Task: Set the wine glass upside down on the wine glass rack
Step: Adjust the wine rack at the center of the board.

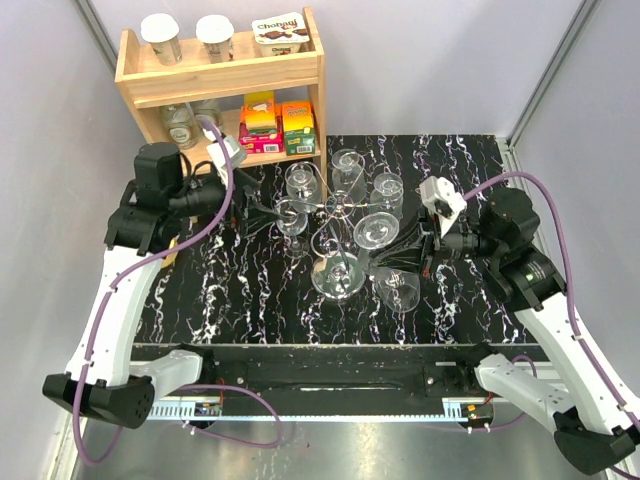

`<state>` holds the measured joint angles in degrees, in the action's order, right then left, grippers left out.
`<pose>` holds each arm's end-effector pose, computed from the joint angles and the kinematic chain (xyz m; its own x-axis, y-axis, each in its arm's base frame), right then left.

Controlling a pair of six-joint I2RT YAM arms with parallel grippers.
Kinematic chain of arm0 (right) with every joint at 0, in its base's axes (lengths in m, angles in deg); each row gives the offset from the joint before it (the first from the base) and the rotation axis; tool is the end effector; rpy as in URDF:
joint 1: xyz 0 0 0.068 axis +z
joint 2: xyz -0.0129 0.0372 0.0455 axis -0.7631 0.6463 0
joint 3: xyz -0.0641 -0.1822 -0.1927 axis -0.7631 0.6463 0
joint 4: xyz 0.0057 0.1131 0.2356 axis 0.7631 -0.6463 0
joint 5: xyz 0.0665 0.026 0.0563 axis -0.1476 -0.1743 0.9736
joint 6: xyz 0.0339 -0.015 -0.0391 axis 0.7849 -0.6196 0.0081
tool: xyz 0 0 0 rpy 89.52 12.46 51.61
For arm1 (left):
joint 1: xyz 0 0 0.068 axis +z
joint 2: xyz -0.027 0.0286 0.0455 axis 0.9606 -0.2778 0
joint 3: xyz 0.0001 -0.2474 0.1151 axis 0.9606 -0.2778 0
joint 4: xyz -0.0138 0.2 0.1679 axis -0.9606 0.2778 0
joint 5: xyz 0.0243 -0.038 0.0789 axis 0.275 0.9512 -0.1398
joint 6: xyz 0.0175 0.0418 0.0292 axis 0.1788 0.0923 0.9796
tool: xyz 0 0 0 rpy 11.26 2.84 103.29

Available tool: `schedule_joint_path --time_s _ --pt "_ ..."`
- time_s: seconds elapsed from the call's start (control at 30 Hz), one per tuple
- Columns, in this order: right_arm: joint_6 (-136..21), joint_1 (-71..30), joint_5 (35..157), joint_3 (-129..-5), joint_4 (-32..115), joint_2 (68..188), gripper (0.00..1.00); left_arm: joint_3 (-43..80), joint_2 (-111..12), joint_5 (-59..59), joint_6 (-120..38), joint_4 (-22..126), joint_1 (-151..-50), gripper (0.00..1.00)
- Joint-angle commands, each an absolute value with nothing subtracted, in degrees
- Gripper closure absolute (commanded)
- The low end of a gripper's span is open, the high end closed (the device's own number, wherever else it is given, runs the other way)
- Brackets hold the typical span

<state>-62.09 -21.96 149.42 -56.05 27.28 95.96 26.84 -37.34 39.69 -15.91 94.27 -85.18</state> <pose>0.1256 0.1013 0.4369 -0.0305 0.0052 -0.9995 -0.9994 0.0132 0.0306 0.1975 -0.0665 0.4420 -0.1771 0.1981 -0.9641 0.8713 0.4872 -0.0599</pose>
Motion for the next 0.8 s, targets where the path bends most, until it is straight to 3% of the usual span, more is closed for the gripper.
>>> schedule_joint_path --time_s 0.0,0.27,0.43,0.6,0.77 --pt "-64.0 -22.4 148.61 -60.53 25.44 96.71 1.0 28.11 -39.11 42.31 -18.74 92.76 -86.53 0.05" --pt "-66.02 -22.75 148.7 -61.41 24.12 98.2 1.0 28.11 -39.99 39.85 -21.38 92.76 -90.39 0.11" --pt "-65.84 -23.19 148.7 -61.94 23.86 98.99 1.0 27.58 -40.34 40.2 -21.82 93.11 -92.06 0.38" --pt "-65.84 -23.63 148.7 -62.03 23.77 99.79 1.0 26.53 -40.69 41.34 -22.7 93.11 -92.59 0.52" --pt "-65.93 -24.16 148.79 -62.11 23.85 100.05 1.0 24.51 -40.43 42.49 -24.19 92.85 -93.56 0.85"
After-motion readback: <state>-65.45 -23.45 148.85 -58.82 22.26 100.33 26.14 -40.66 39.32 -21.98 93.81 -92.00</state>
